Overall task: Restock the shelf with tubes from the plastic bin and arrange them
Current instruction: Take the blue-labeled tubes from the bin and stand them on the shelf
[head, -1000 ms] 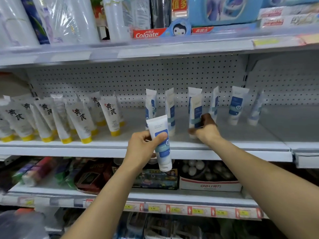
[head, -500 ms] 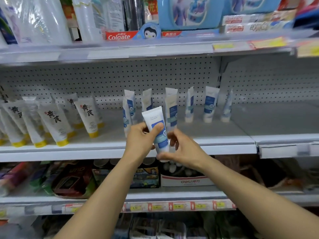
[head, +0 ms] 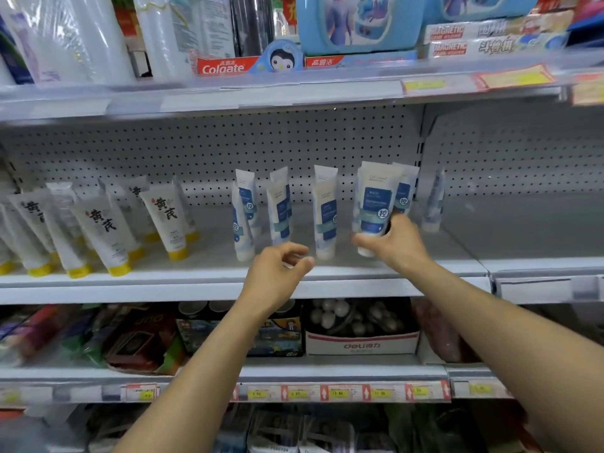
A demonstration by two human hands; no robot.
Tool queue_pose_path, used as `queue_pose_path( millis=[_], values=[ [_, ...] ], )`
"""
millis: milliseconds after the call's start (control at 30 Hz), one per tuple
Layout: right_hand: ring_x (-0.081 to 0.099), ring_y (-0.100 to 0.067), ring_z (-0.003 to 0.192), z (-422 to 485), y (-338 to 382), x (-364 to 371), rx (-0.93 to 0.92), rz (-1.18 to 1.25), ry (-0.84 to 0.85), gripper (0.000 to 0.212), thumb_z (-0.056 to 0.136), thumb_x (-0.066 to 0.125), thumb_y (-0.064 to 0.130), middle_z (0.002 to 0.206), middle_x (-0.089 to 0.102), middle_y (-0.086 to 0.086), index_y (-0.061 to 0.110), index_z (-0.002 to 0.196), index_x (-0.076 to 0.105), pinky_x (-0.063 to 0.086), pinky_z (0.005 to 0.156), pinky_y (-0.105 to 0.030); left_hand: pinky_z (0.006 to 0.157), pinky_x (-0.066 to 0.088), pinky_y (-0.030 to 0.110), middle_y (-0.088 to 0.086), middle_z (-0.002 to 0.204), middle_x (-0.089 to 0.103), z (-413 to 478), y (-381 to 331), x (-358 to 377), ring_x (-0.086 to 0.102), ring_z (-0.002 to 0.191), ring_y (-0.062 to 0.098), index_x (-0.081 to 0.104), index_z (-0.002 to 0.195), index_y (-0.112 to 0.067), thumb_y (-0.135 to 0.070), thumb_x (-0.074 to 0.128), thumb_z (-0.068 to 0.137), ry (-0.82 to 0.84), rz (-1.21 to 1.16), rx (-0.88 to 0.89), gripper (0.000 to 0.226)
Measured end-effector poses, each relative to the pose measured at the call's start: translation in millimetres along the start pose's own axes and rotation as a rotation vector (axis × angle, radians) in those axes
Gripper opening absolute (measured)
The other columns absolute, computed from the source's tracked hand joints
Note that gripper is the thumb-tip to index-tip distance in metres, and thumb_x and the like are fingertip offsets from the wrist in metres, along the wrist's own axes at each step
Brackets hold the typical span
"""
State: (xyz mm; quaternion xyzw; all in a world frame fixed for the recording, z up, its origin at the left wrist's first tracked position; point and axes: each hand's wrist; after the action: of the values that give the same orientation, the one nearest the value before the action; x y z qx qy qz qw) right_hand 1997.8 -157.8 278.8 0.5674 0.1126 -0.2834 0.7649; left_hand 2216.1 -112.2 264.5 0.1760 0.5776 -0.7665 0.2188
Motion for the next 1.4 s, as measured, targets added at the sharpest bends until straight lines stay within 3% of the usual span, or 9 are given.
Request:
queue_pose_path(
  millis=[133,267,533,667,767,867,1000,1200,1400],
  values=[
    [0.063,-0.023,0.096,16.0,-5.8,8.3,0.015,-0.082,-0.014,0.063,0.068,0.083,0.038,0.109,0.067,-0.002,0.020,0.120,0.053,0.050,0.085,-0.033,0.084,0.054,0.033,-0.014,0.087,0.065,4.5,8.8,-4.0,0.064,0.080,0.007,0.068,0.109,-0.023,-0.035,0.065,0.088,0.003,0.089,-0.003,0.025],
    [0.063,-0.024,0.082,23.3,-18.3,21.2,0.076,-0.121,0.023,0.052,0.071,0.081,0.036,0.102,0.069,-0.005,0.019,0.113,0.056,0.051,0.079,-0.033,0.086,0.055,0.036,-0.014,0.088,0.066,8.7,14.3,-10.3,0.064,0.081,0.007,0.068,0.108,-0.025,-0.034,0.064,0.088,-0.003,0.136,-0.014,0.022],
    [0.057,-0.006,0.063,32.7,-26.0,28.9,0.148,-0.005,0.002,0.052,0.072,0.084,0.023,0.102,0.065,-0.001,0.014,0.116,0.058,0.046,0.072,-0.024,0.084,0.055,0.041,-0.015,0.085,0.065,8.2,22.6,-16.5,0.064,0.081,0.009,0.068,0.106,-0.028,-0.035,0.063,0.088,-0.033,0.184,-0.024,0.019],
    [0.062,-0.029,0.103,29.6,-27.9,28.0,0.179,-0.086,0.019,0.063,0.069,0.085,0.029,0.119,0.064,-0.010,0.008,0.119,0.051,0.050,0.090,-0.038,0.081,0.055,0.040,-0.017,0.085,0.064,1.4,18.1,-17.0,0.061,0.083,0.009,0.066,0.108,-0.030,-0.039,0.062,0.089,-0.023,0.275,-0.011,0.021],
    [0.058,-0.036,0.110,19.0,-26.0,23.5,0.181,-0.164,0.005,0.065,0.072,0.083,0.029,0.120,0.058,-0.018,0.003,0.116,0.043,0.050,0.091,-0.044,0.081,0.055,0.039,-0.018,0.087,0.064,-7.1,15.8,-19.2,0.061,0.085,0.009,0.065,0.108,-0.032,-0.042,0.060,0.089,-0.022,0.319,-0.019,0.023],
    [0.055,-0.037,0.108,-1.6,-23.5,13.6,0.095,-0.299,-0.009,0.054,0.080,0.073,0.032,0.117,0.055,-0.018,0.004,0.116,0.044,0.049,0.088,-0.044,0.080,0.056,0.039,-0.018,0.087,0.064,-20.8,16.1,-21.8,0.062,0.085,0.009,0.065,0.110,-0.031,-0.042,0.059,0.090,-0.025,0.335,-0.017,0.024],
    [0.057,-0.027,0.099,-41.6,-13.0,1.9,-0.027,-0.463,0.126,0.030,0.087,0.060,0.032,0.109,0.060,-0.003,0.015,0.110,0.051,0.044,0.078,-0.035,0.073,0.054,0.032,-0.016,0.088,0.064,-47.9,22.0,-25.6,0.061,0.081,0.008,0.063,0.113,-0.030,-0.041,0.058,0.091,-0.094,0.443,0.005,0.025],
    [0.056,-0.025,0.104,-97.0,8.5,31.3,-0.344,-0.666,0.302,0.034,0.091,0.055,0.034,0.117,0.058,0.000,0.020,0.121,0.047,0.042,0.083,-0.038,0.070,0.054,0.033,-0.013,0.099,0.065,-95.3,52.0,-40.4,0.062,0.089,0.012,0.060,0.119,-0.032,-0.043,0.057,0.091,-0.090,0.586,-0.004,0.030],
    [0.054,-0.025,0.109,-131.0,33.9,116.7,-0.518,-0.770,0.526,0.039,0.091,0.055,0.040,0.121,0.054,-0.001,0.022,0.124,0.045,0.042,0.083,-0.038,0.072,0.050,0.031,-0.010,0.109,0.063,-134.5,112.3,-93.3,0.061,0.097,0.015,0.056,0.124,-0.031,-0.044,0.055,0.093,-0.043,0.632,-0.152,0.034]
  ],
)
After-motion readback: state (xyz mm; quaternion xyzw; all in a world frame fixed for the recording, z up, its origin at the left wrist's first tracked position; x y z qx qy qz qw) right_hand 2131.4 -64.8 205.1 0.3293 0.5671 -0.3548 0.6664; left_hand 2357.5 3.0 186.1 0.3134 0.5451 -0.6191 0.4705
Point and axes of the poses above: each hand's wrist, its own z-axis towards the middle knuckle, its own x-axis out of the palm, y = z × x
